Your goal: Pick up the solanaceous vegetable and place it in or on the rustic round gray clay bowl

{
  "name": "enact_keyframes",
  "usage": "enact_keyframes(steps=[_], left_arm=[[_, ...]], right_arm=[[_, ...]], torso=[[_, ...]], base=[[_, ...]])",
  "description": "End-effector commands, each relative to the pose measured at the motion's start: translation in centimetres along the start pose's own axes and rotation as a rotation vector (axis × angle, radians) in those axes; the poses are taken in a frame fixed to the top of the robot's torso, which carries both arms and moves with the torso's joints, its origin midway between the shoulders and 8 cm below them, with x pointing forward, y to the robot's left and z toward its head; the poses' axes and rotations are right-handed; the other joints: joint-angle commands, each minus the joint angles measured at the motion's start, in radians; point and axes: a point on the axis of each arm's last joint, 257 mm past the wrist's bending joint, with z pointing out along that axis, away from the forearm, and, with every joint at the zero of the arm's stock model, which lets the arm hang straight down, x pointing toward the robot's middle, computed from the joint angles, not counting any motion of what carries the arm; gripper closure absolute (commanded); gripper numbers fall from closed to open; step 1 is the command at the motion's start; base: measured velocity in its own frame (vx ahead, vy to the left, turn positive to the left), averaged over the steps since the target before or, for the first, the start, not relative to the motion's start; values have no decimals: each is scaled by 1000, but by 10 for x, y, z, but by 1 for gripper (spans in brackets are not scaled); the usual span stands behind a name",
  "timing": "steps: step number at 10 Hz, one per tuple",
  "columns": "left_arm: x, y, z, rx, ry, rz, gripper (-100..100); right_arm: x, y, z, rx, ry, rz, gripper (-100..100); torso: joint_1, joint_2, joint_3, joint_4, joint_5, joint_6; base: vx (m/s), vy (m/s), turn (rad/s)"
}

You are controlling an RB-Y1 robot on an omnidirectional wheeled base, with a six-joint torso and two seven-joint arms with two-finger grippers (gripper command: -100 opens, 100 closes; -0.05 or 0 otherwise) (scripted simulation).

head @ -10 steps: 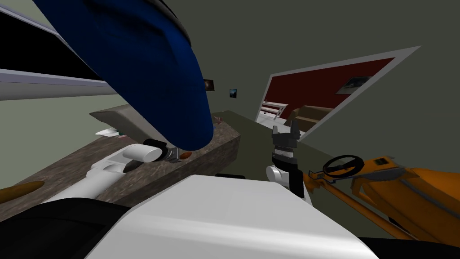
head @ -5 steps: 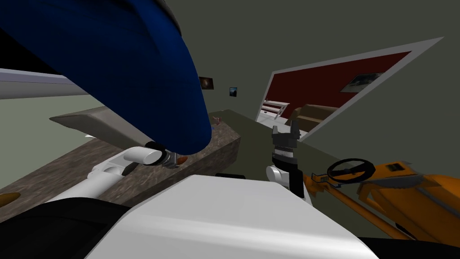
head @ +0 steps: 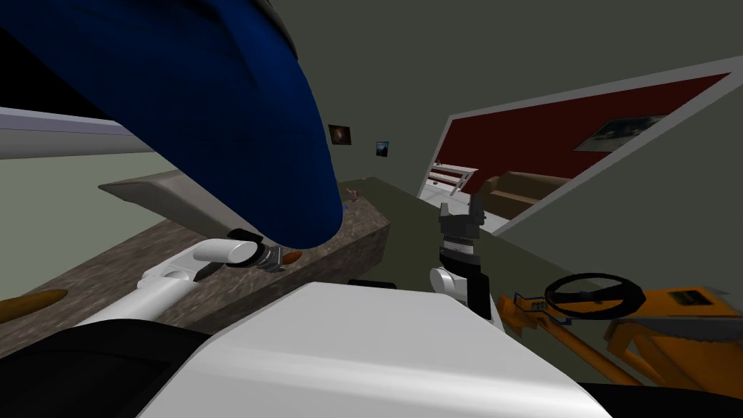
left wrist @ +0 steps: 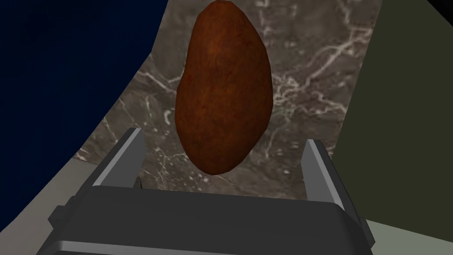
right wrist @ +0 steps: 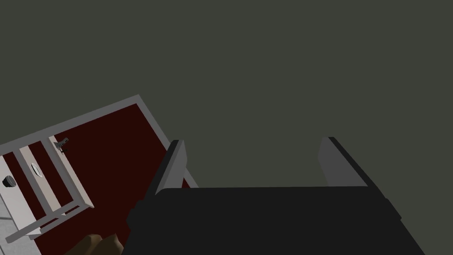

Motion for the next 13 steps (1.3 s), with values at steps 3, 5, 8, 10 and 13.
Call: enact_keyframes(steps=[3,5,8,10,13], left_arm=[[-13,-8,4,-2,6,27,-100],[-21,-12,7,-3,10,34,-100],[-29,-15,10,-4,16,76,-100],[-37,-18,13,-5,22,79,-100],[-45,-20,15,-4,28,118,-100]], right_arm=[[0,0,0,0,0,0,0],[0,0,0,0,0,0,0],[0,0,0,0,0,0,0],[0,0,0,0,0,0,0],[0,0,0,0,0,0,0]], torso=[[2,2,1,0,0,1],[0,0,0,0,0,1],[0,0,0,0,0,1],[2,1,1,0,0,1],[-2,-1,0,0,0,1]], base=[[32,-41,61],[46,-60,102],[46,-62,92],[23,-30,60],[57,-86,84]])
